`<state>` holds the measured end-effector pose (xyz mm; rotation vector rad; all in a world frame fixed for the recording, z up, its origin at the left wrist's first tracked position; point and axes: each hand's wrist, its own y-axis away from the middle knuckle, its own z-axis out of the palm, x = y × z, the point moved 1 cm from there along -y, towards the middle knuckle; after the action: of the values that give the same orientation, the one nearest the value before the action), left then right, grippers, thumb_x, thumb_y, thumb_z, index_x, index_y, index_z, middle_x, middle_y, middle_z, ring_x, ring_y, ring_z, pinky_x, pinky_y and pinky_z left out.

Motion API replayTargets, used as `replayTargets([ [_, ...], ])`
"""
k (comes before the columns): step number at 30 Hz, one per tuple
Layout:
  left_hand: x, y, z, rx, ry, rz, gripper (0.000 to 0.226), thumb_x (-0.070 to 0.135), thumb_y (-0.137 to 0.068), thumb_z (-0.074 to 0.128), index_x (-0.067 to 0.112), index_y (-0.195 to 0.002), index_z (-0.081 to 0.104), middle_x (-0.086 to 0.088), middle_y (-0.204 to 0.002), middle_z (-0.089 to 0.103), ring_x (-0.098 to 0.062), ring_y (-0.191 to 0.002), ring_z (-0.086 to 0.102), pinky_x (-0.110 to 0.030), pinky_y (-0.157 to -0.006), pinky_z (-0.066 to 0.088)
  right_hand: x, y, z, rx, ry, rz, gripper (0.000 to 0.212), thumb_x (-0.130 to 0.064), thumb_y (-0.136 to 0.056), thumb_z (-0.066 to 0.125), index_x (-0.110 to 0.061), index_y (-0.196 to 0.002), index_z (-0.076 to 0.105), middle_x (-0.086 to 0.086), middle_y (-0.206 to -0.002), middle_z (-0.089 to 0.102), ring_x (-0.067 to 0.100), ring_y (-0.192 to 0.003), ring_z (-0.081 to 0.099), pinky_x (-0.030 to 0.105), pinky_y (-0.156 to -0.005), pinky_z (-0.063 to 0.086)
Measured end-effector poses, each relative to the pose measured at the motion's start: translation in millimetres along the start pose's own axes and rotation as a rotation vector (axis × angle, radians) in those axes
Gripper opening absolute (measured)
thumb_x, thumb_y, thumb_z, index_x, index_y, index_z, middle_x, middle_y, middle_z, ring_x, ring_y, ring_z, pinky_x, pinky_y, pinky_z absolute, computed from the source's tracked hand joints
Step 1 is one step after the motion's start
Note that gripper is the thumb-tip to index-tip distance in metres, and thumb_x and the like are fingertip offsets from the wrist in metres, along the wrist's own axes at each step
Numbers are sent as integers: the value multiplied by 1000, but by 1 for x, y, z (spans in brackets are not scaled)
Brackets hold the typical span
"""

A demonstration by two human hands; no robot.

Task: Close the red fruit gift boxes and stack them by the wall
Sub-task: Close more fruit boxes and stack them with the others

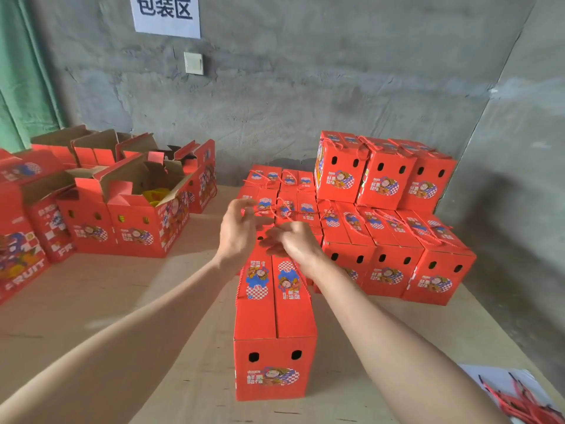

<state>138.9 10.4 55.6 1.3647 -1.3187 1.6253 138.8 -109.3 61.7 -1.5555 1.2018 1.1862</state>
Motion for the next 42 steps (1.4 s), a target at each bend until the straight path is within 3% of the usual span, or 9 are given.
replayTargets([
  [5, 5, -1, -5, -343, -552, 277, 38, 3, -94, 38, 17, -127, 53, -7, -104, 70, -22, -94, 66, -27, -75, 51, 0, 2, 9, -111, -361, 208, 25, 3, -92, 43, -5, -80, 64, 5, -60, 67, 15, -56, 65, 23, -60, 50],
  [8, 0, -7, -9, -246, -734, 322, 37, 15, -95, 41, 19, -130, 50, -11, -90, 70, -30, -81, 63, -31, -65, 44, -7, -1, 8, -103, -306, 332, 25, -2, -92, 44, -5, -72, 58, -1, -40, 51, 13, -39, 55, 22, -45, 42],
  [11, -20, -8, -23, -115, -667, 88, 31, 18, -93, 45, 15, -122, 55, -14, -97, 69, -33, -88, 64, -35, -72, 50, -22, -8, 0, -27, -249, 363, 24, -7, -94, 46, -11, -71, 55, -4, -43, 49, 10, -43, 53, 23, -52, 40],
  [13, -41, 5, -31, -259, -705, -22, 33, 22, -93, 52, 14, -125, 55, -11, -113, 65, -30, -100, 61, -33, -80, 50, -33, -11, -2, 29, -208, 312, 23, -6, -94, 46, -12, -74, 54, 0, -58, 56, 12, -56, 56, 22, -53, 33],
  [18, -46, 23, -36, -276, -543, 112, 30, 21, -89, 63, 12, -118, 63, 0, -110, 52, -22, -112, 52, -22, -83, 37, -87, -17, -3, 116, -149, 53, 21, -2, -92, 48, -6, -73, 57, 8, -64, 57, 13, -55, 54, 22, -50, 29],
  [24, 10, 5, -47, -154, -168, 48, 21, 22, -90, 63, 14, -109, 65, -11, -115, 63, -26, -105, 62, -46, -95, 48, -155, -21, -7, 239, -70, -198, 32, -3, -87, 53, -9, -56, 51, 4, -51, 51, 11, -45, 49, 21, -49, 35],
  [29, 34, 5, -55, -143, -69, 49, 32, 35, -86, 64, 19, -113, 60, -9, -119, 62, -25, -107, 62, -48, -94, 50, -185, -29, -4, 251, -137, -263, 30, -3, -87, 53, -11, -58, 52, -4, -42, 52, 7, -42, 52, 20, -49, 36],
  [35, -13, 15, -70, -164, -440, 11, 43, 37, -89, 62, 20, -127, 55, -4, -128, 58, -21, -114, 56, -34, -97, 45, -138, -34, 11, 142, -66, -87, 22, -6, -91, 49, -12, -71, 55, 1, -60, 60, 10, -55, 56, 24, -57, 35],
  [42, -93, 52, -80, -426, -672, -205, 63, 36, -95, 52, 19, -149, 24, -7, -134, 54, -24, -120, 53, -29, -96, 44, -44, -31, 39, 126, -31, 70, 24, -3, -95, 50, -12, -72, 50, 9, -77, 65, 14, -64, 57, 21, -52, 39],
])
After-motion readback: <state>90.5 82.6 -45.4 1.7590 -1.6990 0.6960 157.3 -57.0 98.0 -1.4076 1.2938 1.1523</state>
